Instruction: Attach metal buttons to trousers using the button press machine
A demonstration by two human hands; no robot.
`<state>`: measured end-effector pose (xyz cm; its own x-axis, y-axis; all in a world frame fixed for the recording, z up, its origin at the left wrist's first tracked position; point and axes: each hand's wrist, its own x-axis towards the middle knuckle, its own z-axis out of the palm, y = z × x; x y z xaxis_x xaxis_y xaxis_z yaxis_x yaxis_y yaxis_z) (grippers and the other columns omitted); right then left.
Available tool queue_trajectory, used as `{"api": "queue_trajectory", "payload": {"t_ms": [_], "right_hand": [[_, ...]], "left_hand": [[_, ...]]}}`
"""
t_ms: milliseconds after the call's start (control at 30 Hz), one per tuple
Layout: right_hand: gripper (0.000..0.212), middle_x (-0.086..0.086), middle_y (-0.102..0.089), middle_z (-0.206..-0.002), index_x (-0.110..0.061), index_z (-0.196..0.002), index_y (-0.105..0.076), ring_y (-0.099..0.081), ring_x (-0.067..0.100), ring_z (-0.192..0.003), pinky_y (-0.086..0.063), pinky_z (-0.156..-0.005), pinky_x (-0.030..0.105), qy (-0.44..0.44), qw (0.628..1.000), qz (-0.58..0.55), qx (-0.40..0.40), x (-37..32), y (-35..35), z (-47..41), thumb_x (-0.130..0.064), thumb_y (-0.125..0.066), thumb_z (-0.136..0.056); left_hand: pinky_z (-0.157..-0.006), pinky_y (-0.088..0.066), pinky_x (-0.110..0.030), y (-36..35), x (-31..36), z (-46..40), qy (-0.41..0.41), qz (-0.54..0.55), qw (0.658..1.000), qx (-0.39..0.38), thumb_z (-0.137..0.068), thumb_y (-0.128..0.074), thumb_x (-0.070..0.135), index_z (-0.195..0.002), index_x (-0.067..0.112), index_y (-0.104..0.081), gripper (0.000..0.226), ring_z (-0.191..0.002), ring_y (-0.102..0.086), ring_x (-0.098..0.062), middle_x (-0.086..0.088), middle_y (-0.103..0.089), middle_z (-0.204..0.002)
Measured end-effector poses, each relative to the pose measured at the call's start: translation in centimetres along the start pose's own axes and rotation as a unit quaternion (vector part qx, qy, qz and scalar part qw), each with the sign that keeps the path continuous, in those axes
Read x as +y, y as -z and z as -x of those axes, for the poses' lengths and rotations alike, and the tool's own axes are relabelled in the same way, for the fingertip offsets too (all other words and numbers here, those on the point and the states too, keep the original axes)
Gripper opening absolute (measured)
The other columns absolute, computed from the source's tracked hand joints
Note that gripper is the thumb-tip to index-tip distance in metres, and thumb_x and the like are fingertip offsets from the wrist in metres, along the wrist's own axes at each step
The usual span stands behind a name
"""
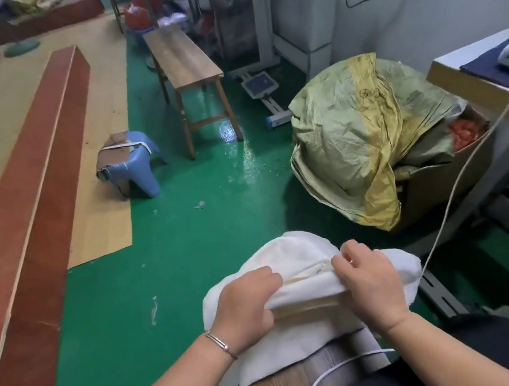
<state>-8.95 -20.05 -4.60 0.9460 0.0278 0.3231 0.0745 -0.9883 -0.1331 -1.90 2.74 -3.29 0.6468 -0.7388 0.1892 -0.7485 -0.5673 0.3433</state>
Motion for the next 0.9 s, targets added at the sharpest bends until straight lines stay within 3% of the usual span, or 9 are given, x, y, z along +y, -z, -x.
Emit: {"api": "queue_trajectory", "payload": {"t_ms": [100, 167, 267, 367, 467, 533, 600, 767, 900], "right_hand": [[0.027, 0.001, -0.055, -0.102, -0.024, -0.095, -0.057, -0.051, 0.027, -0.099, -0.025, -0.072, 0.034, -0.026, 0.965, 0.043, -0.256, 0.6, -0.2, 0.5, -0.010, -0.046, -0.074], [0.029, -0.005, -0.055, -0.104, -0.033, -0.089, -0.050, -0.047, 0.022, -0.105, -0.024, -0.075, 0.034, -0.049, 0.948, 0.023, -0.315, 1.0, -0.4, 0.7, -0.009, -0.045, -0.073], [0.027, -0.008, -0.053, -0.085, -0.030, -0.081, -0.054, -0.049, 0.023, -0.092, -0.030, -0.086, 0.029, -0.133, 0.963, -0.059, -0.228, 1.7, 0.1, 0.8, -0.008, -0.045, -0.068], [0.049, -0.003, -0.060, -0.107, -0.021, -0.112, -0.063, -0.053, 0.025, -0.098, -0.036, -0.089, 0.036, -0.139, 0.971, -0.161, -0.108, 1.8, -0.1, 0.8, -0.021, -0.046, -0.067], [0.067, -0.005, -0.033, -0.150, -0.033, -0.144, -0.037, -0.036, 0.023, -0.130, -0.032, -0.102, 0.035, -0.051, 0.949, -0.114, -0.289, 0.8, -0.6, 0.8, -0.033, -0.047, -0.078], [0.057, -0.007, -0.039, -0.141, -0.036, -0.134, -0.042, -0.038, 0.022, -0.125, -0.033, -0.096, 0.033, -0.031, 0.936, -0.078, -0.342, 0.4, -1.2, 1.0, -0.033, -0.051, -0.078], [0.042, -0.005, -0.047, -0.121, -0.031, -0.119, -0.050, -0.043, 0.022, -0.112, -0.035, -0.083, 0.032, -0.026, 0.952, -0.048, -0.301, 0.4, -1.4, 0.9, -0.029, -0.052, -0.077], [0.012, 0.006, -0.055, -0.079, -0.012, -0.075, -0.055, -0.057, 0.032, -0.073, -0.039, -0.051, 0.034, -0.016, 0.978, -0.135, -0.157, 0.7, -1.0, 1.3, -0.016, -0.053, -0.064], [0.010, -0.002, -0.043, -0.090, -0.024, -0.081, -0.043, -0.054, 0.028, -0.084, -0.029, -0.053, 0.031, -0.032, 0.943, -0.094, -0.317, 0.2, -1.8, 1.5, -0.017, -0.047, -0.075]], "left_hand": [[-0.062, -0.033, -0.025, -1.4, -0.3, 1.6, 0.109, 0.078, 0.962, -0.237, -0.079, -0.059, 0.022, -0.074, 0.020, -0.052, 0.009, -0.079, -0.049, -0.016, 0.006, -0.055, -0.079], [-0.058, -0.028, -0.030, -1.3, -1.0, 1.4, 0.186, 0.180, 0.905, -0.337, -0.080, -0.067, 0.046, -0.061, 0.020, -0.041, 0.041, -0.063, -0.038, -0.014, 0.005, -0.040, -0.063], [-0.054, -0.040, -0.028, -0.1, -0.8, -0.7, 0.271, 0.351, 0.866, -0.230, -0.071, -0.063, 0.068, -0.062, 0.020, -0.062, 0.049, -0.049, -0.047, -0.012, 0.000, -0.054, -0.053], [-0.067, -0.047, -0.032, -0.2, -1.4, -2.6, 0.275, 0.168, 0.942, -0.094, -0.071, -0.069, 0.066, -0.094, 0.035, -0.062, 0.039, -0.071, -0.057, -0.006, 0.011, -0.065, -0.081], [-0.083, -0.045, -0.033, -1.8, -0.6, -3.0, 0.222, -0.001, 0.953, -0.205, -0.068, -0.069, 0.070, -0.118, 0.035, -0.051, 0.063, -0.103, -0.055, -0.015, 0.011, -0.058, -0.110], [-0.079, -0.043, -0.034, -3.2, 0.1, -3.0, 0.164, -0.021, 0.956, -0.243, -0.078, -0.063, 0.054, -0.104, 0.030, -0.054, 0.036, -0.101, -0.058, -0.023, 0.005, -0.063, -0.106], [-0.070, -0.040, -0.035, -3.2, 0.3, -3.4, 0.145, 0.017, 0.963, -0.225, -0.084, -0.057, 0.034, -0.094, 0.026, -0.052, 0.013, -0.090, -0.058, -0.026, 0.003, -0.066, -0.095], [-0.090, -0.042, -0.027, -3.6, -0.1, -2.3, 0.052, 0.128, 0.980, -0.140, -0.086, -0.054, 0.021, -0.128, 0.024, -0.064, 0.043, -0.106, -0.059, -0.018, 0.000, -0.068, -0.113], [-0.083, -0.030, -0.028, -7.1, 1.0, 0.8, 0.040, 0.028, 0.971, -0.236, -0.098, -0.043, 0.031, -0.150, 0.044, -0.033, 0.055, -0.103, -0.045, -0.021, 0.001, -0.046, -0.106]]}}
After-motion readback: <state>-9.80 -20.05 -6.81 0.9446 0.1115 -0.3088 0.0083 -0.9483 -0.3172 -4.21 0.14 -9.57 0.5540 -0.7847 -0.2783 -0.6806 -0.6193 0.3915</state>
